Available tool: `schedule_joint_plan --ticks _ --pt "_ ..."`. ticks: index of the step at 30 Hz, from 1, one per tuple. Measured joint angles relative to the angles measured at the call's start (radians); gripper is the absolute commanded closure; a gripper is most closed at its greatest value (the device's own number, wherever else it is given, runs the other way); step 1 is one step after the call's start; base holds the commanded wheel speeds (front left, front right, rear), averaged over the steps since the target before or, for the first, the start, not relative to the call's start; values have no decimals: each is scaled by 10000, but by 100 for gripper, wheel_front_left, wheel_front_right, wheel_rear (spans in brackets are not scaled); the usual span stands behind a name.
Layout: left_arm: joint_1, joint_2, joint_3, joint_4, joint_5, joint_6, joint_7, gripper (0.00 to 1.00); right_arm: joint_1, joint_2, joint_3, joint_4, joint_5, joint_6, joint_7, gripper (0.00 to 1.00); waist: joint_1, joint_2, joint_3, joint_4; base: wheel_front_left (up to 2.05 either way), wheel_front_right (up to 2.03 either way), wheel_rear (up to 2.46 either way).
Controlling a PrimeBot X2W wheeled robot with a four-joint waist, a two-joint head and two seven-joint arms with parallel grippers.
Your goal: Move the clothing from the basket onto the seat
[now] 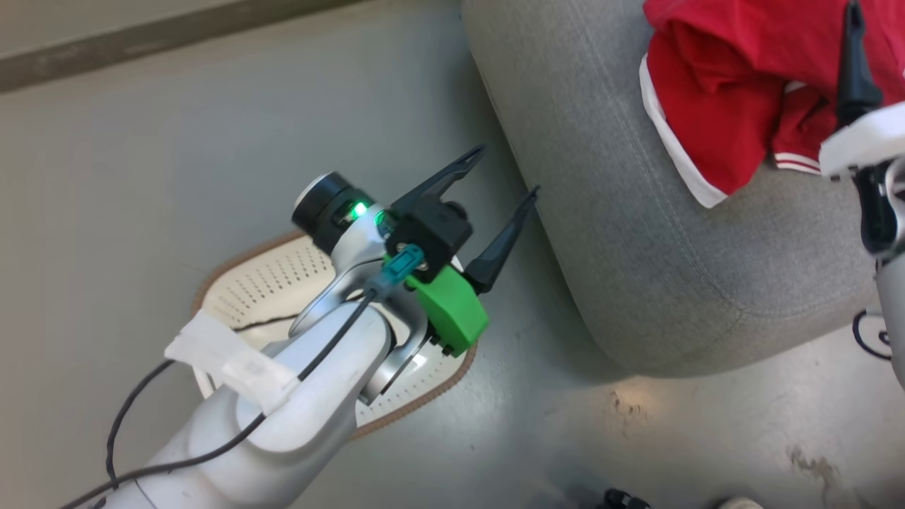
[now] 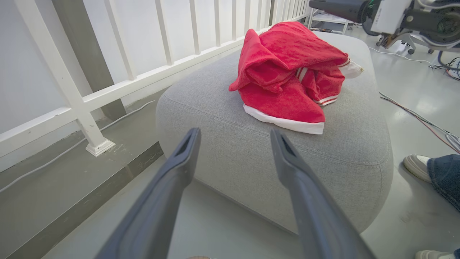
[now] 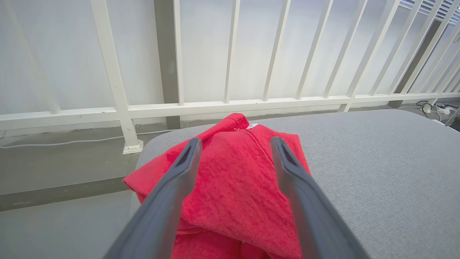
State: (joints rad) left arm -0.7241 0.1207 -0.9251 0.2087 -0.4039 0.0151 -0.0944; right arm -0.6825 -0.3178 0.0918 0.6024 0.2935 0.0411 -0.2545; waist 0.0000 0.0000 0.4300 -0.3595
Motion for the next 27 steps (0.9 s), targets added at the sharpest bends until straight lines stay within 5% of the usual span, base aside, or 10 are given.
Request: schedule_joint_plan --ticks 14,27 --pt "1034 44 1089 617 -696 596 -968 0 1673 -165 -387 -2130 -407 -96 0 0 -1 0 -1268 877 0 0 0" --pt "2430 798 3039 1001 -1007 1014 -1367 0 3180 219 -222 -3559 -594 -257 0 0 -1 0 -2347 2376 0 0 0"
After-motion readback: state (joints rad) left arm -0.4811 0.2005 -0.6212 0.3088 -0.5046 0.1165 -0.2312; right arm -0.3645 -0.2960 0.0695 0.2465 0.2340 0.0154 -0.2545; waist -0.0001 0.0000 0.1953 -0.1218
